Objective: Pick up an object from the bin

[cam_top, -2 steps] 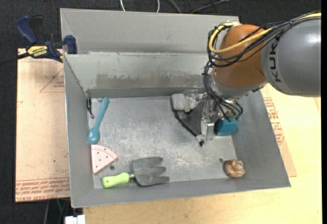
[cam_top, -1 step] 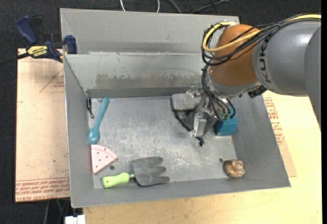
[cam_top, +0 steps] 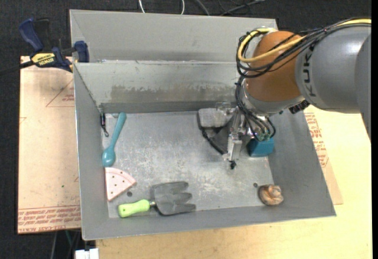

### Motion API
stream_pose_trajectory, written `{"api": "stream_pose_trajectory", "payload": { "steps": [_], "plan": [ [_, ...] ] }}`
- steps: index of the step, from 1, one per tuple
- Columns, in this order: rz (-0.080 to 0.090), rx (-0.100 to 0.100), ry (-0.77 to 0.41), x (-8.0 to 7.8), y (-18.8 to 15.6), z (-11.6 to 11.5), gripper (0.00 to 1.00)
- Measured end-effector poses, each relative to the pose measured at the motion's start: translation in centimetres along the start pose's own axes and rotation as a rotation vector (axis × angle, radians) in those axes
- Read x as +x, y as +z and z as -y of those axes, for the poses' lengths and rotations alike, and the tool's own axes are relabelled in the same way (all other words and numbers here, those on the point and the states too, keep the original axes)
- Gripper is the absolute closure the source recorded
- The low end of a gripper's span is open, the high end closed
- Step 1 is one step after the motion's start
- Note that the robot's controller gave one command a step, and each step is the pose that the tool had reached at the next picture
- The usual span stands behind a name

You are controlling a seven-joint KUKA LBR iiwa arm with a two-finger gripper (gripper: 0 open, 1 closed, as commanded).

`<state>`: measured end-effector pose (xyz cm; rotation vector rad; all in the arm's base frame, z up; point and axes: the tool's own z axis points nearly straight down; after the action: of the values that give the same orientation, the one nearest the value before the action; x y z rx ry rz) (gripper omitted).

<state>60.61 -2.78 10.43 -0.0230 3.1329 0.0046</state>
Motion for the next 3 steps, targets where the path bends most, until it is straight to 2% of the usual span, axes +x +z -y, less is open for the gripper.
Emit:
{"api": "stream_pose_trajectory", "payload": {
  "steps": [1, 2, 3],
  "plan": [
    [0.003, 0.000, -0.156, -0.2, 0.2, 0.3, 0.00],
    [0.004, -0.001, -0.293, -0.7, -1.9, 1.8, 0.00],
    [0.005, -0.001, -0.335, -1.1, -0.4, 2.6, 0.00]
  ]
}}
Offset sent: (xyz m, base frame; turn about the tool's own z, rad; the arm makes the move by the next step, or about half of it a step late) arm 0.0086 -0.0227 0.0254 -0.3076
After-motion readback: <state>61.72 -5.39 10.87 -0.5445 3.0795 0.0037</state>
